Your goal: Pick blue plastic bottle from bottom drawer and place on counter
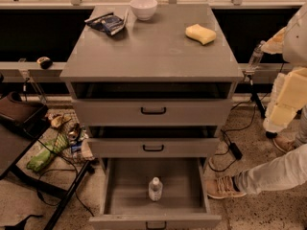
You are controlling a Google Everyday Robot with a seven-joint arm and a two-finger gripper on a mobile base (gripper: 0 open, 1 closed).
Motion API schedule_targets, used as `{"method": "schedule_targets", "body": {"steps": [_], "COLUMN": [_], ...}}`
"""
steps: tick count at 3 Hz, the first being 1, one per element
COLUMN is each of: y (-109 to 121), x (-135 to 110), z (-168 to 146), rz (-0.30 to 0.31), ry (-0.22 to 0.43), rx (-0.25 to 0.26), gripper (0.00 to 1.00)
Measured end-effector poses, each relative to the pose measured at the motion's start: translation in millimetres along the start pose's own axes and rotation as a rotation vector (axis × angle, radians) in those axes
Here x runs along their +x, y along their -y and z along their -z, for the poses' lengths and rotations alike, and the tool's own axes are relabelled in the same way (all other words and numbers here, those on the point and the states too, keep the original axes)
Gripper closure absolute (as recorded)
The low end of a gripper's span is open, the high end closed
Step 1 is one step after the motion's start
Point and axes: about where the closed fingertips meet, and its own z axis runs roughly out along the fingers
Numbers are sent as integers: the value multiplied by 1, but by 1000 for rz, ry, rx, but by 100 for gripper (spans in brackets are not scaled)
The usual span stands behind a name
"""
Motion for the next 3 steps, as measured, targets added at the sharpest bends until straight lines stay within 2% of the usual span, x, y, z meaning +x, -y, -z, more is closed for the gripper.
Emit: {"method": "schedule_targets", "body": {"steps": [1, 2, 3], "y": [0, -8, -45], "x": [0, 4, 19], "z": [0, -27, -90], "rz": [0, -41, -84], "ry": [0, 75, 230], "rx": [0, -14, -80], "gripper": [0, 0, 0]}}
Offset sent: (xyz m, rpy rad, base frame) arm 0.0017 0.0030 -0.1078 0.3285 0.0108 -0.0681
